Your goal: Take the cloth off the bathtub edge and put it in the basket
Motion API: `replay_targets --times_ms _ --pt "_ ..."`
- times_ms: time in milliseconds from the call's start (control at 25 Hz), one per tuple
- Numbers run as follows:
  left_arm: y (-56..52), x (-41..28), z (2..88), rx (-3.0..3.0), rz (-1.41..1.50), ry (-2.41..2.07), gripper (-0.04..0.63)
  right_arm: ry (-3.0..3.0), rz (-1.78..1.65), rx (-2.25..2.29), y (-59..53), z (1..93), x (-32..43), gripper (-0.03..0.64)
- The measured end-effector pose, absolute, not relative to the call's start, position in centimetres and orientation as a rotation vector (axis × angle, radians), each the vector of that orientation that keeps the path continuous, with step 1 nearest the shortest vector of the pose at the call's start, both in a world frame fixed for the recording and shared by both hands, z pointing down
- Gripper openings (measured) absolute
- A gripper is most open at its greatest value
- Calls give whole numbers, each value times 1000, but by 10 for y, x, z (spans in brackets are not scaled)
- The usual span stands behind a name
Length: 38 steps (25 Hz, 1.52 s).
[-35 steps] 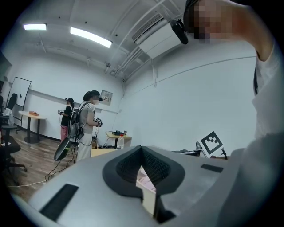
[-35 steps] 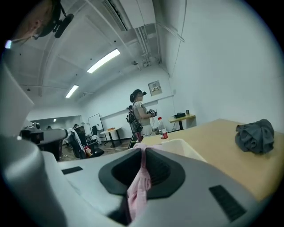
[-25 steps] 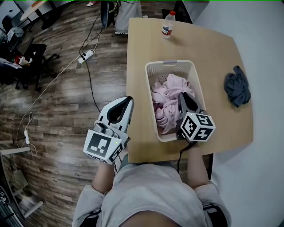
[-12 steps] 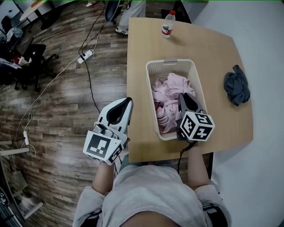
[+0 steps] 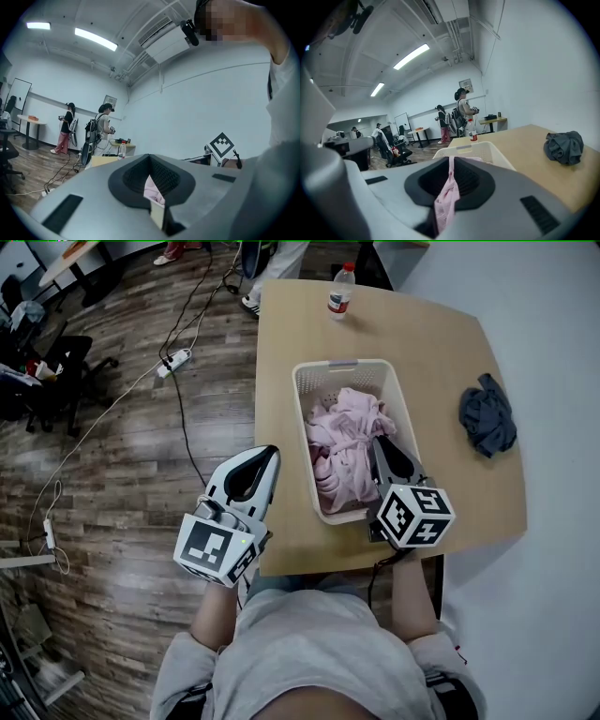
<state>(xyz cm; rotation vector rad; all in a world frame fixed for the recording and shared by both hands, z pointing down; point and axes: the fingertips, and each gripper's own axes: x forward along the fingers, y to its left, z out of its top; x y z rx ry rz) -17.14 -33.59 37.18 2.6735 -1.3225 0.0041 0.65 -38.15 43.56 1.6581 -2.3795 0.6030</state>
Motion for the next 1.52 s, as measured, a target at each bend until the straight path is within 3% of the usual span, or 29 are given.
replay_targets --times_ms 120,920,1520 --pt "-324 -156 363 2694 6 -1323 -3 -2440 547 1613 -363 420 7 9" --pt "-189 -33 315 2812 -15 -1346 -3 -2693 241 1517 -208 326 78 9" --pt "-104 9 298 2846 -27 -1428 -3 -2803 153 1453 -123 302 109 9"
